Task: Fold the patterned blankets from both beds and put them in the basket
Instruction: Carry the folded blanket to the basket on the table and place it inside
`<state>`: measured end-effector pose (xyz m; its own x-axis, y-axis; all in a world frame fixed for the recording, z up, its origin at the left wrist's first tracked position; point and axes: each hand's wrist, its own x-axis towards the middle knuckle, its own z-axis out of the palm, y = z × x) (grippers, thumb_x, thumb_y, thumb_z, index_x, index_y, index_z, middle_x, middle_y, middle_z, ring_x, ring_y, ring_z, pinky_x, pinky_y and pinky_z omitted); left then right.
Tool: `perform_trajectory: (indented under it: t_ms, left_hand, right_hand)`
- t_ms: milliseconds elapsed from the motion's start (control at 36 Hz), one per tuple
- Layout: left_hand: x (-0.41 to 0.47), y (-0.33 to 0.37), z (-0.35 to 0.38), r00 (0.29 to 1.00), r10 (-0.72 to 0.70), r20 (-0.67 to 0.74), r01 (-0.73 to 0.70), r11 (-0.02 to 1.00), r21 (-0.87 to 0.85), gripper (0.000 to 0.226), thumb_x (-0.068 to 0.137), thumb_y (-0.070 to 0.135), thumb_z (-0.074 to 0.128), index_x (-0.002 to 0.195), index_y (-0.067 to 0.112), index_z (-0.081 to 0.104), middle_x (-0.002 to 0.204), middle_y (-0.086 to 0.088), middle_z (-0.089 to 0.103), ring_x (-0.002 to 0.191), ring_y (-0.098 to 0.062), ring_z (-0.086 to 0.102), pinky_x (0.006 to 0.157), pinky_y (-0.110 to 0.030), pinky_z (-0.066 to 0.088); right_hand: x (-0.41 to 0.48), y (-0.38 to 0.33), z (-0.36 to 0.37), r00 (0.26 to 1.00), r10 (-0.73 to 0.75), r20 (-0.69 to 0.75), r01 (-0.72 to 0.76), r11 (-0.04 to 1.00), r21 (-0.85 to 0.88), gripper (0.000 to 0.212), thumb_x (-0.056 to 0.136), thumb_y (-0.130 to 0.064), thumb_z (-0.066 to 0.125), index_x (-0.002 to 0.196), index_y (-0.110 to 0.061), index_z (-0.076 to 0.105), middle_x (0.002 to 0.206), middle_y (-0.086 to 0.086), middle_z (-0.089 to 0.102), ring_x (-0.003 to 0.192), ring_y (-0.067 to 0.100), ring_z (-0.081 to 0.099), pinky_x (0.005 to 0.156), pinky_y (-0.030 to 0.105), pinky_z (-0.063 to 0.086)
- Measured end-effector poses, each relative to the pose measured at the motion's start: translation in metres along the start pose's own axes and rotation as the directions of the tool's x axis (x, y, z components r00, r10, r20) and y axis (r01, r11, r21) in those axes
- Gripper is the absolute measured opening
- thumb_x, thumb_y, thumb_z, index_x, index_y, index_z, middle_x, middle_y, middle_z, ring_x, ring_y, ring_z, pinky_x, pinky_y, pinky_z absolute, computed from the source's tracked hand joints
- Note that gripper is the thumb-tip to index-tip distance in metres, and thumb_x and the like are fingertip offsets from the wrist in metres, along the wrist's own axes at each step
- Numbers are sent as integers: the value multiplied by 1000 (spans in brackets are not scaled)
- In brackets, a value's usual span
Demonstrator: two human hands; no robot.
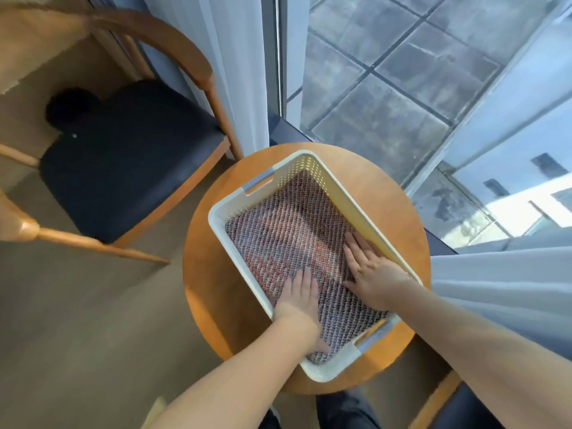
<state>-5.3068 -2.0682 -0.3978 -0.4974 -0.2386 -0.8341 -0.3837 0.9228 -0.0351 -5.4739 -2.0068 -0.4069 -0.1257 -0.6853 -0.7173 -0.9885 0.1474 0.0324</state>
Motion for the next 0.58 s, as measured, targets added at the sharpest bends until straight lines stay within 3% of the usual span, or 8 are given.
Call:
perform_trajectory:
  t_ms: [83, 139, 194, 250, 333, 389, 500, 583]
  left_hand:
    - [-5, 9, 4, 1000, 5, 19, -6, 999, 54, 128, 75, 78, 49, 142, 0, -26, 149, -22, -34, 138, -39, -30, 113, -52, -11]
    - [-6, 12, 3, 1000, -8, 17, 6, 995, 96, 126, 76, 76, 50, 143, -1, -24, 150, -23, -32, 139, -40, -27, 113, -53, -11]
    - [-10, 14, -1, 1000, -4, 0, 5, 993, 118, 118, 81, 69, 52, 145, -2, -18, 152, -24, -26, 142, -41, -19, 115, -52, -5]
    - [-16, 17, -6, 999, -4, -54, 8, 997, 75, 93, 90, 48, 54, 149, -1, 0, 156, -23, -1, 142, -39, 5, 115, -49, 12]
    - [-20, 21, -6, 993, 8, -116, -11, 1000, -20, 55, 88, 24, 58, 134, 5, 36, 133, -16, 38, 120, -31, 37, 99, -39, 33]
    - [-17, 21, -1, 999, 19, -46, -21, 998, -59, 56, 85, 24, 66, 131, 6, 40, 131, -15, 41, 119, -31, 40, 96, -39, 37]
    - [-4, 22, 7, 1000, -7, 30, 10, 997, -77, 64, 82, 27, 71, 134, 7, 40, 133, -15, 39, 120, -32, 39, 96, -41, 39]
    - [1, 25, 9, 999, -26, 26, 28, 997, -67, 65, 81, 28, 72, 134, 6, 41, 133, -15, 39, 119, -33, 39, 95, -42, 39]
  right_hand:
    - [-27, -4, 0, 998, 23, -54, -25, 999, -34, 62, 100, -24, 23, 150, -2, -7, 153, 14, -27, 145, 34, -16, 119, 46, 6]
    - [-39, -3, 0, 980, 33, -194, -32, 999, 10, 50, 97, -16, 38, 145, -3, 29, 156, 20, 10, 141, 37, 17, 112, 42, 26]
    - [-49, -4, -2, 959, 57, -277, -54, 998, 19, 24, 93, -12, 51, 116, -10, 57, 125, 16, 47, 111, 32, 47, 87, 37, 42]
    - [-53, -8, -6, 979, 108, -173, -96, 993, 73, 19, 94, -7, 47, 109, -11, 57, 112, 10, 50, 101, 27, 52, 77, 35, 43]
    - [-45, -11, -7, 986, 168, 5, -167, 972, 164, 22, 94, -2, 45, 110, -10, 58, 115, 11, 48, 90, 24, 51, 76, 33, 46]
    - [-37, -11, -6, 986, 153, 73, -163, 973, 163, 22, 93, 0, 47, 108, -10, 60, 115, 11, 49, 78, 19, 45, 75, 31, 45]
    - [-20, -17, -1, 973, 127, 194, -156, 977, 146, 22, 94, -1, 47, 110, -7, 61, 120, 11, 54, 108, 23, 47, 84, 30, 43]
    - [-12, -23, 2, 949, 196, 247, -249, 946, 206, 26, 93, -1, 49, 115, -7, 61, 125, 16, 47, 111, 26, 50, 82, 34, 46]
